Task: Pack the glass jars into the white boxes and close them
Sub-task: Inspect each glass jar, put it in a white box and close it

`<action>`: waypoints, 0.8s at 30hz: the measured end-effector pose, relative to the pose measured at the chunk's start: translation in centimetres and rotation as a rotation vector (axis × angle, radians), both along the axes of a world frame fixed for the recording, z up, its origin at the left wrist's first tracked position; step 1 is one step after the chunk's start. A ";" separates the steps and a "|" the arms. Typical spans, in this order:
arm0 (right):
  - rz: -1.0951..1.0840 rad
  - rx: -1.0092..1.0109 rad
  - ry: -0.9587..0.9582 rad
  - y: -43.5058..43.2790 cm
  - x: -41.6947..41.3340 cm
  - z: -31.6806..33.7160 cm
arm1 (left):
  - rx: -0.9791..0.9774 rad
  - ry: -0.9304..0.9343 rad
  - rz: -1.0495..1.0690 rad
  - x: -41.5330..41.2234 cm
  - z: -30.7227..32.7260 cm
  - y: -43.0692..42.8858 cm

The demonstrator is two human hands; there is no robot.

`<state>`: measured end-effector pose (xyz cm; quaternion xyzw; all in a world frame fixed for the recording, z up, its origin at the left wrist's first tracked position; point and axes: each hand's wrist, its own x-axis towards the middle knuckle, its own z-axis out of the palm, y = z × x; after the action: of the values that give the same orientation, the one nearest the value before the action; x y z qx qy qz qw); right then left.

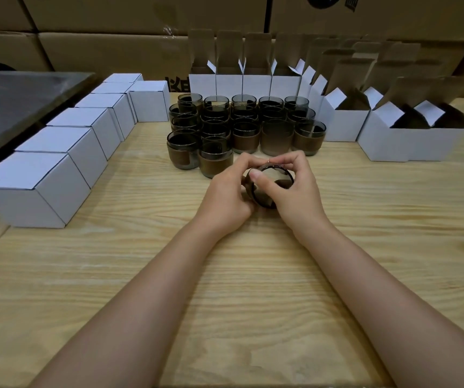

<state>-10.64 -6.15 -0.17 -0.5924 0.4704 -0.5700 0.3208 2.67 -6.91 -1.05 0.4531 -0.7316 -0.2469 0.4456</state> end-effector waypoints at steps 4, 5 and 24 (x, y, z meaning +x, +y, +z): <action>0.000 0.014 -0.081 -0.2 0.0 -0.1 | -0.010 -0.014 0.003 0.1 0.0 -0.1; 0.009 0.029 -0.100 -0.2 0.0 -0.1 | -0.011 0.000 -0.002 0.1 0.0 -0.1; 0.604 0.252 -0.205 -0.2 -3.9 0.4 | 0.151 0.186 -0.050 0.9 -0.4 -0.9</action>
<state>-14.57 -6.40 0.19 -0.6002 0.3058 -0.4432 0.5915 3.55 -7.83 -1.42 0.4422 -0.6774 -0.3531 0.4699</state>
